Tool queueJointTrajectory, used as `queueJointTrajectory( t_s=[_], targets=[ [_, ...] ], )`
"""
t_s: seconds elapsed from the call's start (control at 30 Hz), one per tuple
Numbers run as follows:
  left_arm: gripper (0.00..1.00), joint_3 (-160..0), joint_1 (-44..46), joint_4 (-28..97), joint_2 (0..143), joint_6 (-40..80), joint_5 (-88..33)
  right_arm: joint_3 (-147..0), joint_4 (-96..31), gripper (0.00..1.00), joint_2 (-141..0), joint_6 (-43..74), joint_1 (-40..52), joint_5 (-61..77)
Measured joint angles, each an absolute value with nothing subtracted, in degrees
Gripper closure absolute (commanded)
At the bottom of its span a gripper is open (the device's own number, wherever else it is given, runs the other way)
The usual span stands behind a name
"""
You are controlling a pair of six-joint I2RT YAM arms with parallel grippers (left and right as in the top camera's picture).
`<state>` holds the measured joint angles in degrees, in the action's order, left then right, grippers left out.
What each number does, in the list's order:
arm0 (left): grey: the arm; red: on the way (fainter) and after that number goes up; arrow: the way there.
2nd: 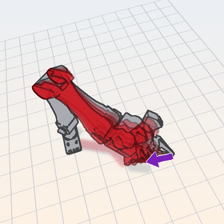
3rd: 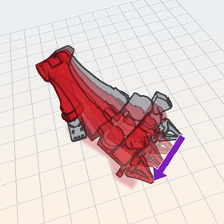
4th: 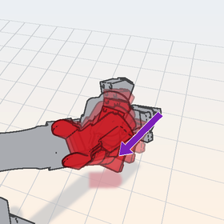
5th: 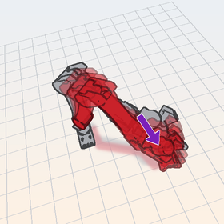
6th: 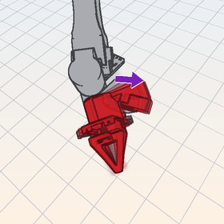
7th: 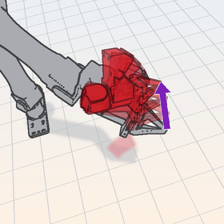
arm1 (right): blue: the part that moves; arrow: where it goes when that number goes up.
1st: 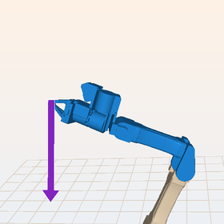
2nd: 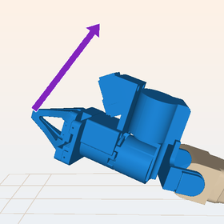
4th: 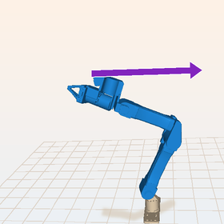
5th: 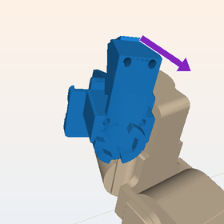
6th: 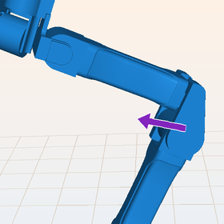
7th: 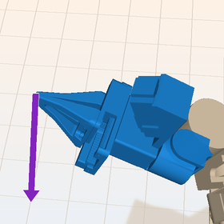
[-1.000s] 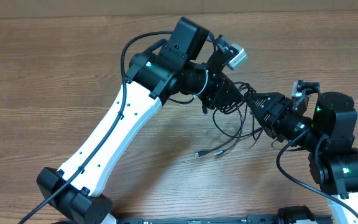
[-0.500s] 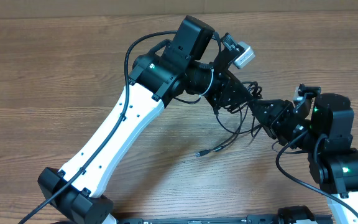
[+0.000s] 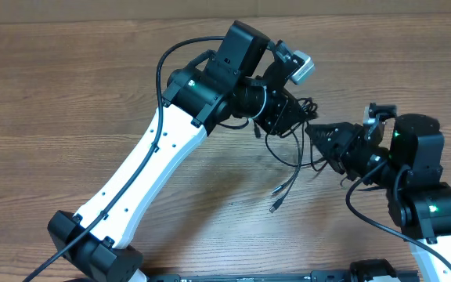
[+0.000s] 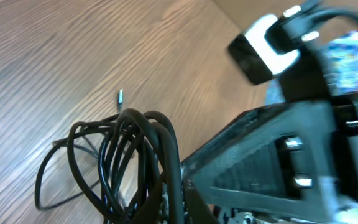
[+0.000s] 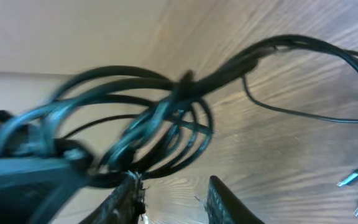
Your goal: Untangle cables
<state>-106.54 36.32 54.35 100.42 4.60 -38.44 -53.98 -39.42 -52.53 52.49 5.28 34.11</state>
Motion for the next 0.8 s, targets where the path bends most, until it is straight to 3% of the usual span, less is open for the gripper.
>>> queueJointTrajectory(
  t_s=[0.8],
  targets=[
    [0.96,-106.5,37.8,53.3,100.4,5.7,-45.9,-54.0,-32.1,0.66,-58.8,52.5,5.2,35.2]
  ],
)
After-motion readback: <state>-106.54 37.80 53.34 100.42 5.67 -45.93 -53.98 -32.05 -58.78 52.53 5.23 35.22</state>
